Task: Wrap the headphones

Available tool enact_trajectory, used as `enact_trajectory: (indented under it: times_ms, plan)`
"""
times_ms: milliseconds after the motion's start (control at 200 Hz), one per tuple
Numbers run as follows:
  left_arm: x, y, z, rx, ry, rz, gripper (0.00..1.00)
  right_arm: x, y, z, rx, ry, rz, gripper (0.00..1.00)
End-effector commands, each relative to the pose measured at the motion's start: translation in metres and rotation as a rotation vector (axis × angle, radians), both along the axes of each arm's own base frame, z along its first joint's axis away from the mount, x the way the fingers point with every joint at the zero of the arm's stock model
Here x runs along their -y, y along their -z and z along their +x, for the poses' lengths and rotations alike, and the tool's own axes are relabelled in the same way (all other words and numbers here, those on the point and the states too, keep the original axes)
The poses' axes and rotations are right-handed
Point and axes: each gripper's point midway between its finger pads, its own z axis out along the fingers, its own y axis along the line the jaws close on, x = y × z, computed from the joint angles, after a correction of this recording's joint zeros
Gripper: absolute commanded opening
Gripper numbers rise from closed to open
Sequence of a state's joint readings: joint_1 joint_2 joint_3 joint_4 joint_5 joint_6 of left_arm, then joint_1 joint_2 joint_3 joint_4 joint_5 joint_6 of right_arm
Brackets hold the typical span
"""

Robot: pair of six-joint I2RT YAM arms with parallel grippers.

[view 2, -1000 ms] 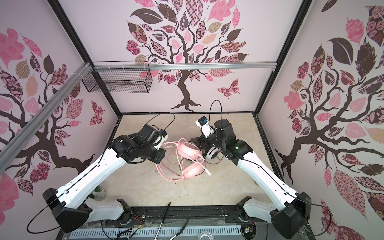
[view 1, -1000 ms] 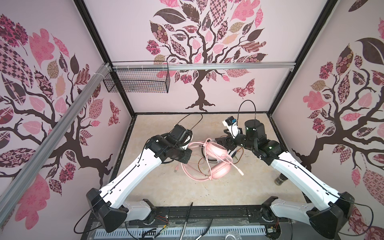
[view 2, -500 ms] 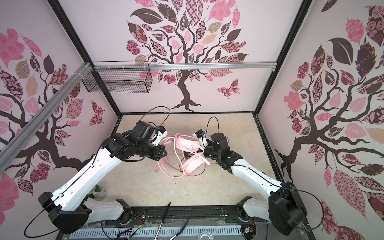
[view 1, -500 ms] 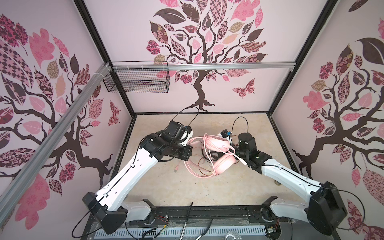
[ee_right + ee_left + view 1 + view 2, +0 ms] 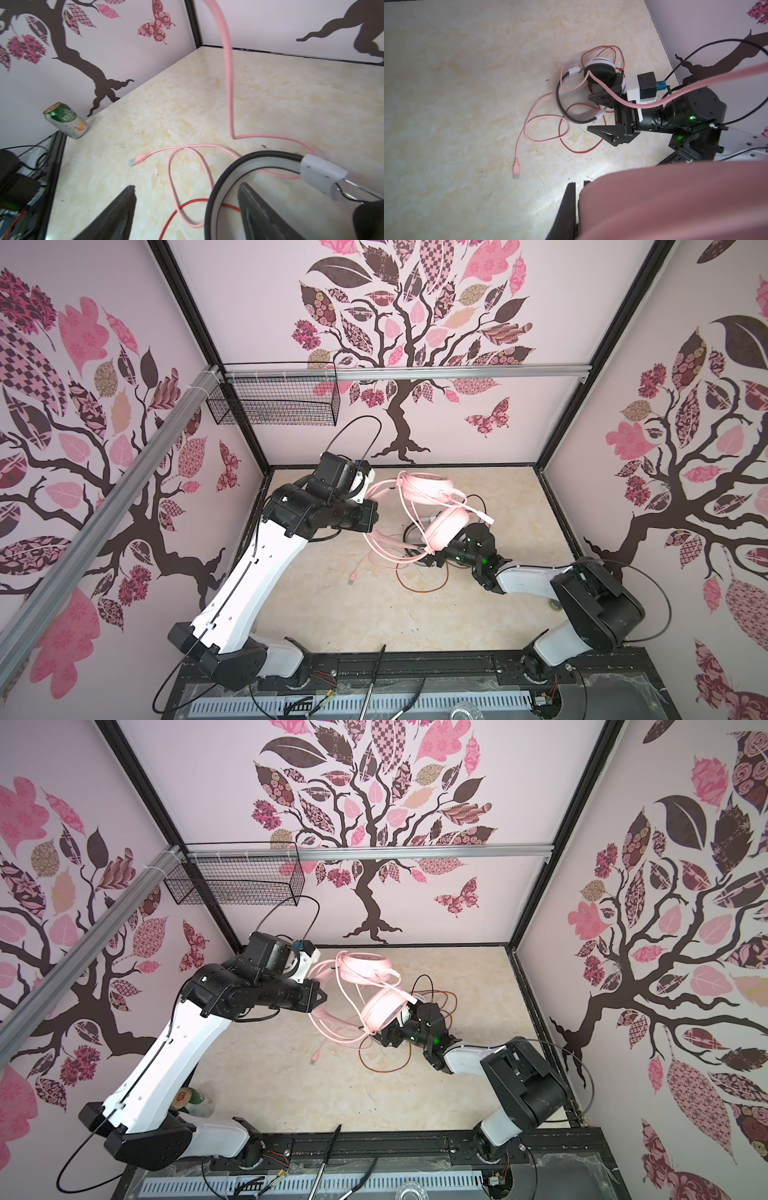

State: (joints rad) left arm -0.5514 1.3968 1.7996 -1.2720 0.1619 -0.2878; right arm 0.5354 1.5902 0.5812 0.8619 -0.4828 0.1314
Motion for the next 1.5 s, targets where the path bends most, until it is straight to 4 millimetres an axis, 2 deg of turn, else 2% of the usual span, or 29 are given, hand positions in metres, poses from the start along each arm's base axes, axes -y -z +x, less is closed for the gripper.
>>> enact_trajectory:
  times_ms: [0, 105, 265, 280, 325, 365, 430, 505, 535, 745, 825, 935, 1065, 1150, 1260, 1360, 1495]
  plan:
    - [0.007, -0.032, 0.004, 0.056, 0.012, -0.083, 0.00, -0.014, -0.026, 0.031, 0.112, 0.029, 0.070, 0.78]
    - [0.008, -0.036, 0.008, 0.064, 0.013, -0.088, 0.00, -0.031, -0.020, 0.044, 0.098, -0.020, 0.098, 0.70]
    - [0.004, -0.034, 0.018, 0.050, -0.005, -0.091, 0.00, -0.046, -0.009, 0.065, 0.103, -0.028, 0.115, 0.67]
    - [0.003, -0.044, 0.019, 0.073, -0.008, -0.106, 0.00, -0.047, -0.008, 0.067, 0.100, -0.028, 0.116, 0.66]
    - [0.001, -0.047, 0.023, 0.075, -0.016, -0.118, 0.00, -0.051, -0.003, 0.072, 0.087, -0.034, 0.117, 0.62]
    - [-0.001, -0.049, 0.025, 0.073, -0.021, -0.127, 0.00, -0.054, 0.000, 0.074, 0.084, -0.042, 0.124, 0.52]
    - [-0.004, -0.052, 0.031, 0.073, -0.034, -0.142, 0.00, -0.060, 0.006, 0.074, 0.066, -0.072, 0.134, 0.25]
    - [-0.008, -0.054, 0.036, 0.069, -0.050, -0.161, 0.00, -0.063, 0.009, 0.069, 0.055, -0.097, 0.143, 0.05]
    - [-0.010, -0.056, 0.038, 0.070, -0.058, -0.171, 0.00, -0.064, 0.011, 0.065, 0.053, -0.105, 0.140, 0.00]
    - [-0.023, -0.061, 0.055, 0.096, -0.124, -0.190, 0.00, -0.057, 0.013, 0.024, 0.028, -0.102, 0.055, 0.00]
    - [-0.037, -0.058, 0.065, 0.128, -0.193, -0.133, 0.00, -0.059, 0.021, -0.003, 0.008, -0.112, -0.070, 0.00]
    - [-0.062, -0.052, 0.078, 0.168, -0.304, -0.024, 0.00, -0.063, 0.027, -0.053, 0.035, -0.138, -0.252, 0.00]
    - [-0.083, -0.044, 0.082, 0.185, -0.377, 0.084, 0.00, -0.050, 0.023, -0.098, 0.020, -0.130, -0.383, 0.00]
    - [-0.096, -0.044, 0.081, 0.202, -0.411, 0.141, 0.00, -0.036, 0.017, -0.122, 0.031, -0.109, -0.455, 0.00]
    - [-0.111, -0.046, 0.076, 0.222, -0.458, 0.196, 0.00, -0.011, 0.005, -0.139, 0.038, -0.062, -0.506, 0.00]
    - [-0.116, -0.049, 0.072, 0.234, -0.470, 0.207, 0.00, 0.010, -0.006, -0.147, 0.025, -0.032, -0.527, 0.00]
    - [-0.130, -0.045, 0.075, 0.242, -0.528, 0.276, 0.00, 0.020, -0.027, -0.160, 0.040, -0.053, -0.525, 0.00]
